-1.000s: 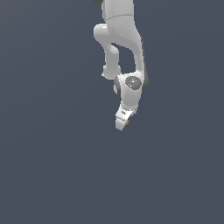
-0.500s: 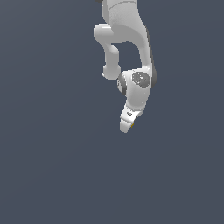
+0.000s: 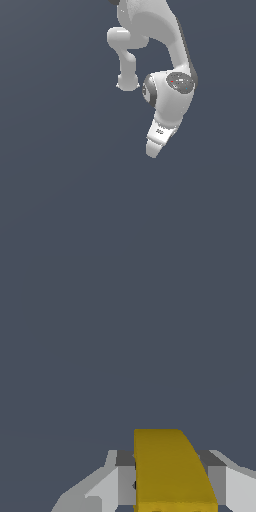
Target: Pick up the object and move it to a goal position.
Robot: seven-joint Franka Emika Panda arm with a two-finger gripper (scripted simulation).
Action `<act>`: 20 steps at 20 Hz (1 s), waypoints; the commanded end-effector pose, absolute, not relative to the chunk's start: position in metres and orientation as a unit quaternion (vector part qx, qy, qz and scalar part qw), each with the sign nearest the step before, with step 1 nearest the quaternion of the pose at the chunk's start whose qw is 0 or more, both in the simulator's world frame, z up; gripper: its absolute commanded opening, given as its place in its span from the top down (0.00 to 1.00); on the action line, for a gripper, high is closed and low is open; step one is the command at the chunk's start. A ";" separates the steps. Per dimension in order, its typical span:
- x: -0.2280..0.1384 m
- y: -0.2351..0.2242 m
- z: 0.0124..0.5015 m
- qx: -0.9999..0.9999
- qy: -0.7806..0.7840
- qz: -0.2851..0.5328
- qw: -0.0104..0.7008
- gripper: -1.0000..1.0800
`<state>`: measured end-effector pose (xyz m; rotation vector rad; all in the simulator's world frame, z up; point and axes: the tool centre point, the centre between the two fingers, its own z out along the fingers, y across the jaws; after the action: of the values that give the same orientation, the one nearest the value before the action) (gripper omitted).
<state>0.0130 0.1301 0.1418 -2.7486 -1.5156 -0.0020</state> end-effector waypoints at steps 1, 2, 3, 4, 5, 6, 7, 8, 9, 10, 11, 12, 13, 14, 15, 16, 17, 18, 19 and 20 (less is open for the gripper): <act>0.026 0.136 0.156 -0.876 -0.483 0.000 0.002 1.00; 0.031 0.138 0.162 -0.876 -0.483 0.000 0.002 1.00; 0.036 0.140 0.167 -0.876 -0.483 0.000 0.002 1.00; 0.041 0.141 0.172 -0.876 -0.483 0.000 0.001 1.00; 0.045 0.143 0.177 -0.876 -0.483 0.000 0.001 1.00; 0.050 0.145 0.182 -0.876 -0.483 0.000 0.001 1.00; 0.054 0.147 0.186 -0.876 -0.483 0.000 0.001 1.00; 0.058 0.149 0.191 -0.876 -0.483 0.000 0.001 1.00; 0.062 0.150 0.195 -0.876 -0.483 0.000 0.001 1.00; 0.066 0.152 0.199 -0.876 -0.482 0.000 0.001 1.00; 0.070 0.153 0.203 -0.876 -0.482 0.000 0.001 1.00; 0.074 0.155 0.207 -0.876 -0.482 0.000 0.001 1.00; 0.078 0.157 0.211 -0.876 -0.482 0.000 0.001 1.00; 0.082 0.158 0.215 -0.876 -0.482 0.000 0.001 1.00; 0.085 0.159 0.219 -0.876 -0.482 0.000 0.001 1.00; 0.089 0.161 0.222 -0.876 -0.482 0.000 0.001 1.00; 0.092 0.162 0.226 -0.876 -0.482 0.000 0.001 1.00; 0.095 0.163 0.229 -0.876 -0.482 0.000 0.001 1.00; 0.099 0.165 0.232 -0.876 -0.482 0.000 0.001 1.00; 0.102 0.166 0.235 -0.876 -0.482 0.000 0.001 1.00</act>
<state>0.0968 0.1640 0.2299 -2.7503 -1.5147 -0.0002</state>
